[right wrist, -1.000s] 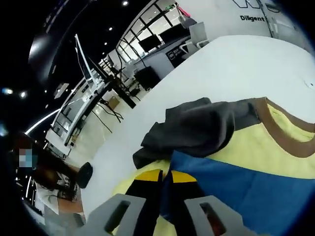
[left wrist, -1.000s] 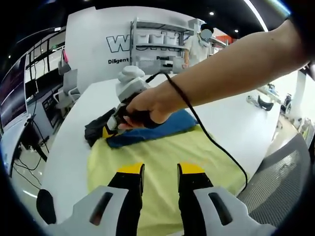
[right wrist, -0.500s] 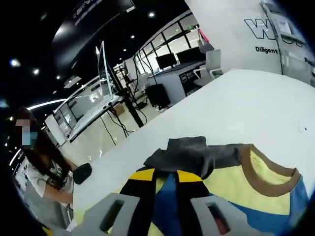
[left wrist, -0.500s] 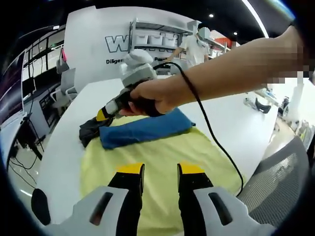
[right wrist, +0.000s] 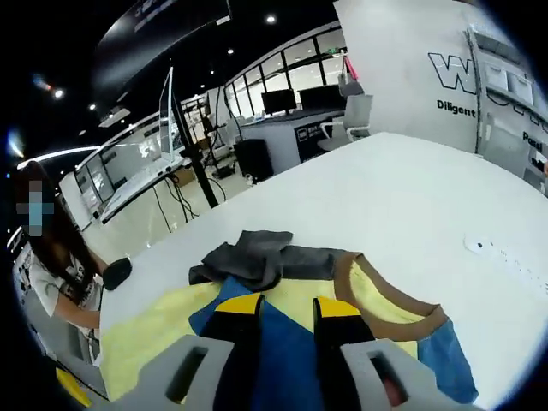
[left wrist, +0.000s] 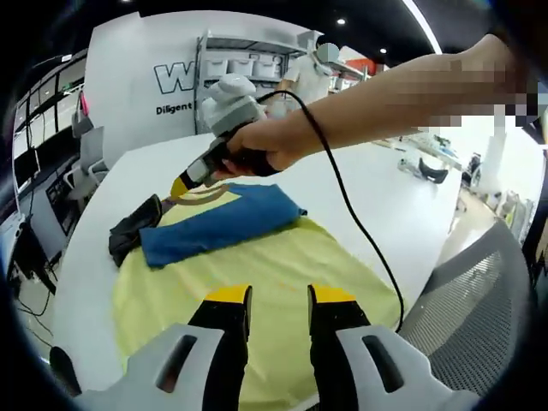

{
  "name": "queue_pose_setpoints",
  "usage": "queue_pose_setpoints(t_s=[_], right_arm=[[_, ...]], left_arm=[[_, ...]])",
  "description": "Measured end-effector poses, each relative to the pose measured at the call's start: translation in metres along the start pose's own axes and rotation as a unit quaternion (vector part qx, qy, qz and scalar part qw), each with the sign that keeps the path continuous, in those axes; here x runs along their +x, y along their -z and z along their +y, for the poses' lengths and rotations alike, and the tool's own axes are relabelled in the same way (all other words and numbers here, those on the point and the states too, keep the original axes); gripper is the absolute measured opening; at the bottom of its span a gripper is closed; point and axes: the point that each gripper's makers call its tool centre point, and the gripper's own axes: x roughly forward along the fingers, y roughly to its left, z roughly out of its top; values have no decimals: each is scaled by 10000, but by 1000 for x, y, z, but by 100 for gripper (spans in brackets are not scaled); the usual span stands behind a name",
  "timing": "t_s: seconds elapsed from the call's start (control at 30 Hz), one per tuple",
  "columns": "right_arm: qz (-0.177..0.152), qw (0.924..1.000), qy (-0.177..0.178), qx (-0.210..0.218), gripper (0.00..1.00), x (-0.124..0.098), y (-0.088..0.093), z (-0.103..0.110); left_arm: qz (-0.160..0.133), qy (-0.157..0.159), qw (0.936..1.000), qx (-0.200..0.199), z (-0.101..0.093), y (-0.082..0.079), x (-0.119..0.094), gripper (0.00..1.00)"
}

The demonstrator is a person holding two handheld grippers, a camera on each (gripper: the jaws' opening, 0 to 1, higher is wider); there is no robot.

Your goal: Fold the garment on the visible template until the final outline fits inside the template.

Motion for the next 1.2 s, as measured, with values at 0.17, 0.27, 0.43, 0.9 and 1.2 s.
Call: queue_pose_setpoints(t_s=[0.17,0.27,0.43,0.9,1.2], right_arm=[[94,9998,162,24,17,-8,9,-16],[181,9995,246,44,18,-12,15,-26],[237,9991,346,12,20,-15,19,-34],[548,9903,1272,-38,29,-39,50,-106],[866,9845,1471,-414,30,-47,63,-128]], left_arm=[[81,207,9997,109,-12,3,5,20],[137,313,9993,163,-17,4,8,20],[278,529,9976,340,-23,9,10,20],[991,1223,9816,1079,-52,44,14,20],[1492,1584,9600,1760,-58,65,20,26]])
